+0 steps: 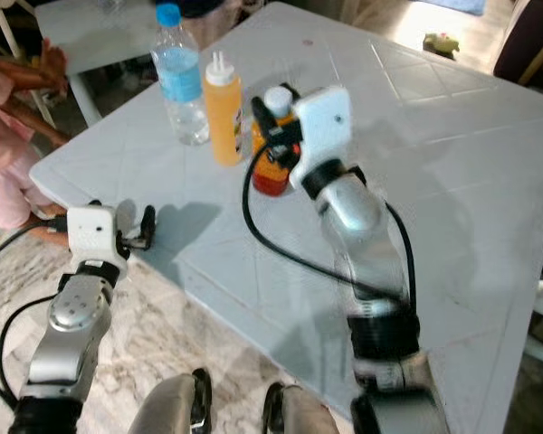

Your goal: Restocking fridge

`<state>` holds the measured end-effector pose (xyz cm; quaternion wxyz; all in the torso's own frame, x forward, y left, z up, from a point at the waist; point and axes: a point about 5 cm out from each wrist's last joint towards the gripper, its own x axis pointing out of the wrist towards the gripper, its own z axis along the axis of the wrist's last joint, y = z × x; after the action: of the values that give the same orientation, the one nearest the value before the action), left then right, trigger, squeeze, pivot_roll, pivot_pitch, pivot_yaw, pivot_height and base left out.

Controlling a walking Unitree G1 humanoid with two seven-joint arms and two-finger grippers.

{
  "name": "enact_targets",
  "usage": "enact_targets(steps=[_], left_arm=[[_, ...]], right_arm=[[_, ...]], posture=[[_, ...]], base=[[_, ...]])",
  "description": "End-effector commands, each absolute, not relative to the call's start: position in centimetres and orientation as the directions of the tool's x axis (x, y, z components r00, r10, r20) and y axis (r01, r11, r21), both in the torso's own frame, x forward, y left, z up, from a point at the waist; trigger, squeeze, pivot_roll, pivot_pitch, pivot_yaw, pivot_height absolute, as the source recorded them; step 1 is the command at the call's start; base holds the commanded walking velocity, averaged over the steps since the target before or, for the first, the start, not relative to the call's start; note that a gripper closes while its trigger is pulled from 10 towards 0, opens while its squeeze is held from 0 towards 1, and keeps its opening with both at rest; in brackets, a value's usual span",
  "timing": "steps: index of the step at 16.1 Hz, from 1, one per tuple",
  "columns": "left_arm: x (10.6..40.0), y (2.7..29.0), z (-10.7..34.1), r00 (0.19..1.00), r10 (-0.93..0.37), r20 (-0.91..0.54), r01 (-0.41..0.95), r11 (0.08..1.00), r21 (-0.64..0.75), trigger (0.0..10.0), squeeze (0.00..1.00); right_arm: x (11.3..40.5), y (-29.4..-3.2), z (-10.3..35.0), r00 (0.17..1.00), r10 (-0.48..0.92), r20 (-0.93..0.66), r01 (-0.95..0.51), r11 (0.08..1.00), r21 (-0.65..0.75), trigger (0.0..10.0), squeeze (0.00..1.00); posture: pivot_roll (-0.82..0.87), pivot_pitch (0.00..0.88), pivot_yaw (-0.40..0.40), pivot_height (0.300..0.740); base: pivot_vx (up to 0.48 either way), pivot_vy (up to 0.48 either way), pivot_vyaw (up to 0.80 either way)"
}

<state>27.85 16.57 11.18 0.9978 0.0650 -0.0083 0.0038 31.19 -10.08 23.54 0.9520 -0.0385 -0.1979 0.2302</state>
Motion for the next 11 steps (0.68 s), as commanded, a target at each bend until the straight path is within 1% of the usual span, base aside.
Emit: enact_targets(steps=[1,2,3,4,5,11], left_arm=[[27.8,16.8,10.8,1.000,0.018,-0.006,-0.017,0.991,0.129,10.0,0.00],[27.9,17.0,10.6,1.000,0.023,-0.009,-0.022,0.991,0.129,10.0,0.00],[27.9,17.0,10.4,1.000,0.026,-0.012,-0.024,0.991,0.128,10.0,0.00],[27.9,17.0,10.3,1.000,0.026,-0.017,-0.023,0.992,0.127,10.0,0.00],[27.9,16.8,10.2,0.999,0.023,-0.022,-0.020,0.992,0.125,10.0,0.00],[28.1,16.4,10.0,1.000,0.019,-0.020,-0.017,0.993,0.113,10.0,0.00]], right_arm=[[30.8,-10.4,23.3,0.825,0.434,0.363,-0.395,0.901,-0.179,0.0,0.00],[30.2,-10.4,23.1,0.825,0.427,0.370,-0.382,0.904,-0.191,0.0,0.00],[29.9,-10.5,22.8,0.838,0.406,0.364,-0.369,0.914,-0.168,1.3,0.00],[29.9,-10.6,22.5,0.846,0.396,0.357,-0.361,0.918,-0.162,8.7,0.00],[29.8,-10.8,22.2,0.855,0.380,0.353,-0.348,0.925,-0.152,10.0,0.00],[29.9,-11.2,21.5,0.871,0.345,0.349,-0.313,0.938,-0.147,10.0,0.00]], posture=[[0.04,0.170,-0.015,0.740],[0.03,0.158,-0.018,0.740],[0.03,0.144,-0.024,0.740],[0.03,0.137,-0.025,0.740],[0.03,0.132,-0.027,0.740],[0.03,0.118,-0.034,0.740]], base=[[0.000,0.304,0.00],[0.000,0.311,0.00],[0.000,0.311,0.00],[0.000,0.311,0.00],[0.000,0.390,0.00],[0.000,0.437,0.00]])
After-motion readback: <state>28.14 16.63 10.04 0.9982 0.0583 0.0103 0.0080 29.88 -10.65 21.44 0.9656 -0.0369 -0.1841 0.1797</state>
